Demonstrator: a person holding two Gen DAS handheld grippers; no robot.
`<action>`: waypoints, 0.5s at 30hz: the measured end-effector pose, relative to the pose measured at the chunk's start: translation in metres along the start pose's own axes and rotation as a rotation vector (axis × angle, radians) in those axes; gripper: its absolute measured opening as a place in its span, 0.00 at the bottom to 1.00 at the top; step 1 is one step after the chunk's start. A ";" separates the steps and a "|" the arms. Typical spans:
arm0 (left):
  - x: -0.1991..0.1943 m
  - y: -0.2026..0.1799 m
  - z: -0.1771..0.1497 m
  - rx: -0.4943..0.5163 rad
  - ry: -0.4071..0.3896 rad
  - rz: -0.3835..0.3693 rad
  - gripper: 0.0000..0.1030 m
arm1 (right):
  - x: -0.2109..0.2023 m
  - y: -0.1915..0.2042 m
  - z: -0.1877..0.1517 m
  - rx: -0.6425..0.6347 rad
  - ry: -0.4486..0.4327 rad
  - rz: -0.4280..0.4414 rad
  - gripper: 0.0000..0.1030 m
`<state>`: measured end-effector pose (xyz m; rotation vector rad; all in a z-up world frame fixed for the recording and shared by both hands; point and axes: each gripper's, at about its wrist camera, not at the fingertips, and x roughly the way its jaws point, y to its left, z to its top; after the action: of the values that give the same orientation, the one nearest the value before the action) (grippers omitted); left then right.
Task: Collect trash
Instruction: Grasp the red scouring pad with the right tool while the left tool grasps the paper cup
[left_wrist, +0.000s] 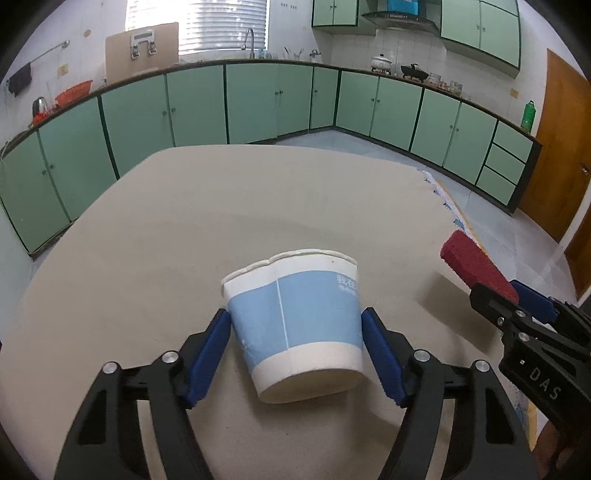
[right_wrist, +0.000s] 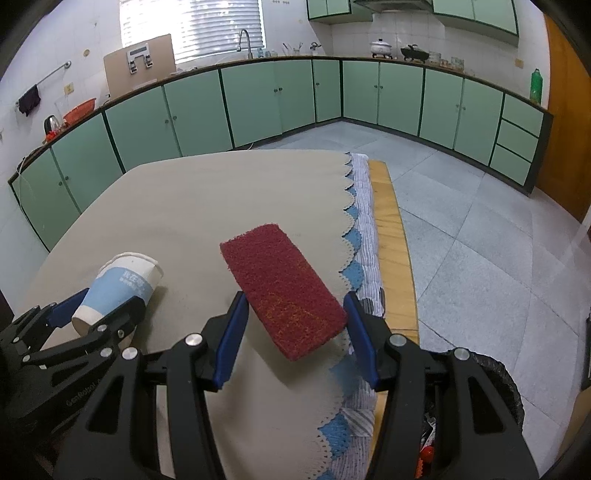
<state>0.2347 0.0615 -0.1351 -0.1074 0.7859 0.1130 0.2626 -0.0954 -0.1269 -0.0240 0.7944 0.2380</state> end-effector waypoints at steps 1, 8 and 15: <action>-0.001 0.000 0.000 0.002 -0.006 -0.001 0.66 | 0.000 0.000 0.000 0.002 0.000 0.000 0.50; -0.009 -0.001 0.000 0.008 -0.034 -0.013 0.55 | -0.006 -0.001 0.001 0.002 -0.016 -0.001 0.50; -0.023 -0.002 0.001 0.002 -0.065 -0.042 0.51 | -0.020 -0.003 0.004 0.011 -0.043 -0.003 0.50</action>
<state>0.2199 0.0587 -0.1180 -0.1178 0.7182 0.0758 0.2526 -0.1023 -0.1105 -0.0099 0.7531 0.2310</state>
